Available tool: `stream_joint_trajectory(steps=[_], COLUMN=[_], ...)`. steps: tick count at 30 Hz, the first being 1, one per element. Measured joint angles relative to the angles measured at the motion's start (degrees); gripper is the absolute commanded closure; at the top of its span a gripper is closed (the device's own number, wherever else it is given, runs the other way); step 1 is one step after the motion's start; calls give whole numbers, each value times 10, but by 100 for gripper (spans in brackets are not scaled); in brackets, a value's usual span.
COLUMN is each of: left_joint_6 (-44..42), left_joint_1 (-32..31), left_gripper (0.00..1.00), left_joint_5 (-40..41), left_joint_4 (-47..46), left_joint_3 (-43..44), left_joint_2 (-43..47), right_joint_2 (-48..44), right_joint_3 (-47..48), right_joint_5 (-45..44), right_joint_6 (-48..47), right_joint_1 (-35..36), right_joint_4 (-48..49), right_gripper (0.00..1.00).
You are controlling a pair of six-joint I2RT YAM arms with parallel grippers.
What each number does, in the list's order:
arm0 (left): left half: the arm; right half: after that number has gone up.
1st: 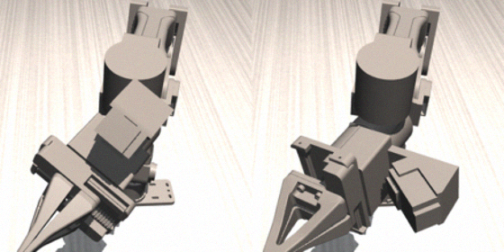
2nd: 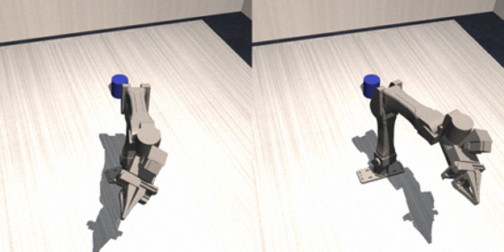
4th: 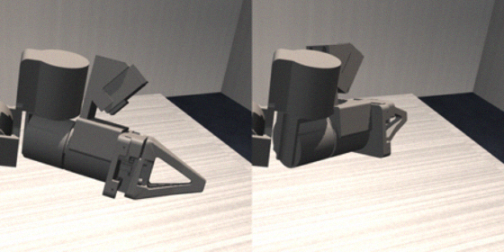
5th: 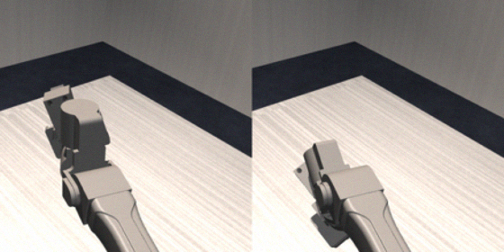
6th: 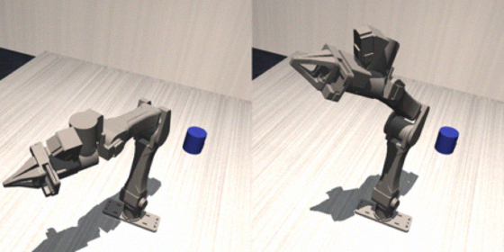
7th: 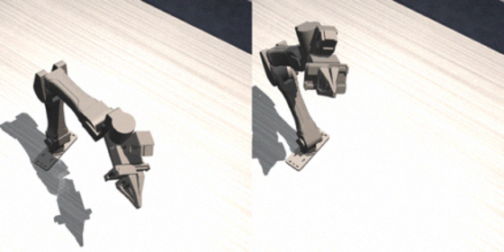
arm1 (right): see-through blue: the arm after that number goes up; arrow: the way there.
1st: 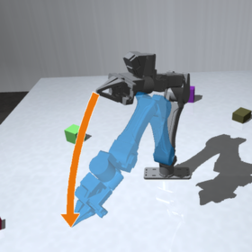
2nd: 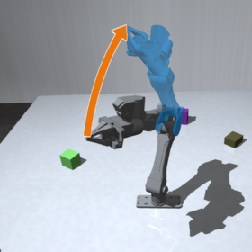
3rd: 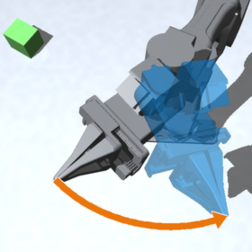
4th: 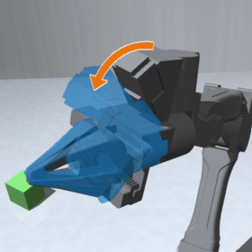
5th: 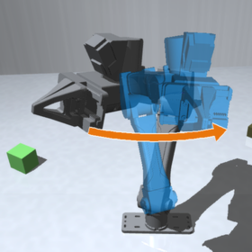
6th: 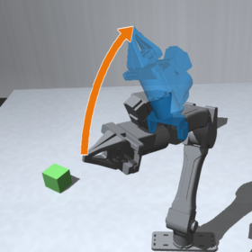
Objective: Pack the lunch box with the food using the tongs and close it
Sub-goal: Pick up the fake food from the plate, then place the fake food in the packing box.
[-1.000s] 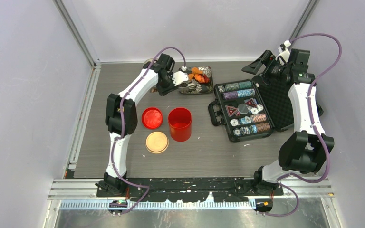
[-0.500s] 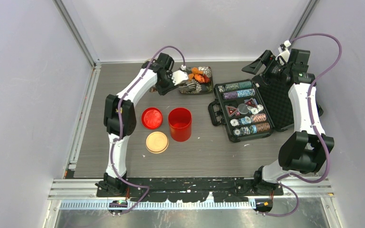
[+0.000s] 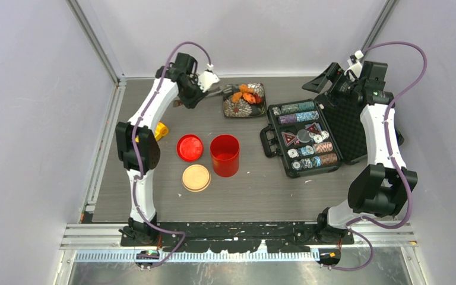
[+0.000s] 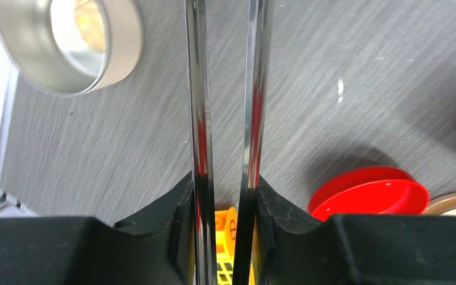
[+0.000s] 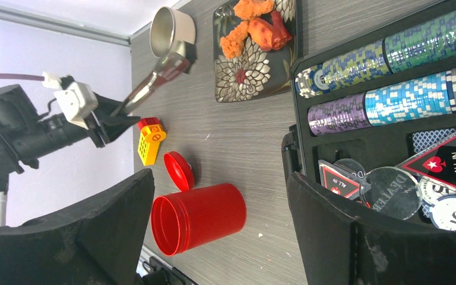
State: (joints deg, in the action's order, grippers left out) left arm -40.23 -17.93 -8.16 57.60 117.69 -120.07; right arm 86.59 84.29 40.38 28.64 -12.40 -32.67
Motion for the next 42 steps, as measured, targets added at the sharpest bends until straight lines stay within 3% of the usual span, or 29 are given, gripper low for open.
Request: stream_joint_trajectory(steps=[5,13,33,42], left_joint_6=[13,23,0,-9], left_joint_1=[50,104,121,121], left_gripper=[73,73,69,57], left_joint_5=[3,72,157,167], left_joint_4=[6,-15,-42,-43], left_joint_3=[50,93,95,95], left_joint_2=[-1,-21,-84,-94], right_joint_2=[0,0,0,0], right_joint_3=[0,0,0,0], right_joint_5=[0,0,0,0], right_joint_6=[0,0,0,0], right_joint_1=[0,0,-1,-1], right_joint_4=[0,0,0,0], right_gripper=[13,14,13,13])
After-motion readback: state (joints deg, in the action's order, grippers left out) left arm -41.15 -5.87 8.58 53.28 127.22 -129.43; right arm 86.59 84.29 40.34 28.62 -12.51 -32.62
